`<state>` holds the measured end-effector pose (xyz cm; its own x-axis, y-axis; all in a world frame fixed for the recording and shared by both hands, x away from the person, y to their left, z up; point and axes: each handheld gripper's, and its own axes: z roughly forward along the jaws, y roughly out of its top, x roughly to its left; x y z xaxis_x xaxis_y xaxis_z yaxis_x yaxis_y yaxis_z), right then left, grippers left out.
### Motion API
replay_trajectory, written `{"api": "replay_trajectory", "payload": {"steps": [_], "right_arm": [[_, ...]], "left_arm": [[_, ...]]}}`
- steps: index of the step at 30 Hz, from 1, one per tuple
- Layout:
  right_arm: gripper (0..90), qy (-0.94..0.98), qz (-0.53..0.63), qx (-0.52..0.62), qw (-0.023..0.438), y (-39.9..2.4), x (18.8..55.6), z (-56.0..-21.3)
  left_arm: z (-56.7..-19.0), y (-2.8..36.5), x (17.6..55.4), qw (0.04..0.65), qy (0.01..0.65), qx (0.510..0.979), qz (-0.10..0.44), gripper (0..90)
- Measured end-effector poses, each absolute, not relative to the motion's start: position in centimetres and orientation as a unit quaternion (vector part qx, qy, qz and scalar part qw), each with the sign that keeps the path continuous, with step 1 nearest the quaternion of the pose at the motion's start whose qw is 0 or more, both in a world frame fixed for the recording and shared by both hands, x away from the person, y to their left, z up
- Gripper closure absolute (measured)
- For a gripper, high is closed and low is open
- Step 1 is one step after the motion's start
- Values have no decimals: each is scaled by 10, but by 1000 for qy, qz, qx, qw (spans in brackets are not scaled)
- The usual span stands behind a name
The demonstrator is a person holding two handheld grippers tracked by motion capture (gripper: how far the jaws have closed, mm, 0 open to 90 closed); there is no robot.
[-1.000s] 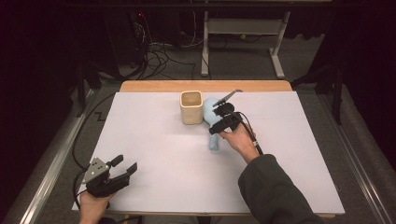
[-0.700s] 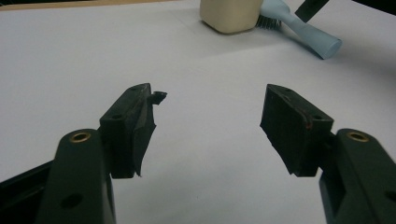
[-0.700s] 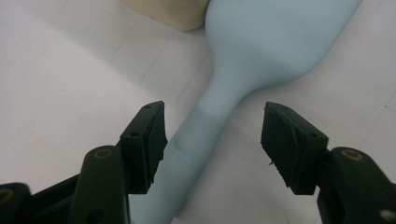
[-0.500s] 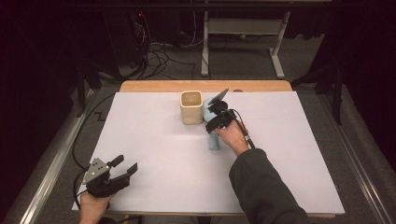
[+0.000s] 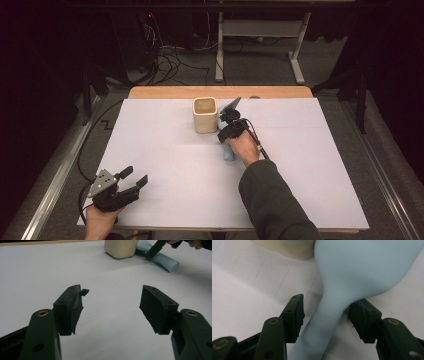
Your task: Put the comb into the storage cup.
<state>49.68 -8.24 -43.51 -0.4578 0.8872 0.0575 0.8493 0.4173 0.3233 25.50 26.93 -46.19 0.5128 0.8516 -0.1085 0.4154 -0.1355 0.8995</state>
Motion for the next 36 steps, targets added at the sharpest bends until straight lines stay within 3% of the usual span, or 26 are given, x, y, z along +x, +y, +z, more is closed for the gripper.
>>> {"api": "replay_trajectory", "payload": {"steps": [11, 23, 36], "right_arm": [[607, 828, 162, 533, 66, -89, 499, -437], [673, 814, 166, 553, 59, -99, 503, -436], [702, 818, 144, 548, 95, -109, 502, -435]], "left_arm": [[-461, 270, 254, 489, 442, 717, 227, 350], [-459, 270, 252, 490, 444, 711, 237, 357], [-458, 271, 252, 492, 444, 709, 241, 360]]}}
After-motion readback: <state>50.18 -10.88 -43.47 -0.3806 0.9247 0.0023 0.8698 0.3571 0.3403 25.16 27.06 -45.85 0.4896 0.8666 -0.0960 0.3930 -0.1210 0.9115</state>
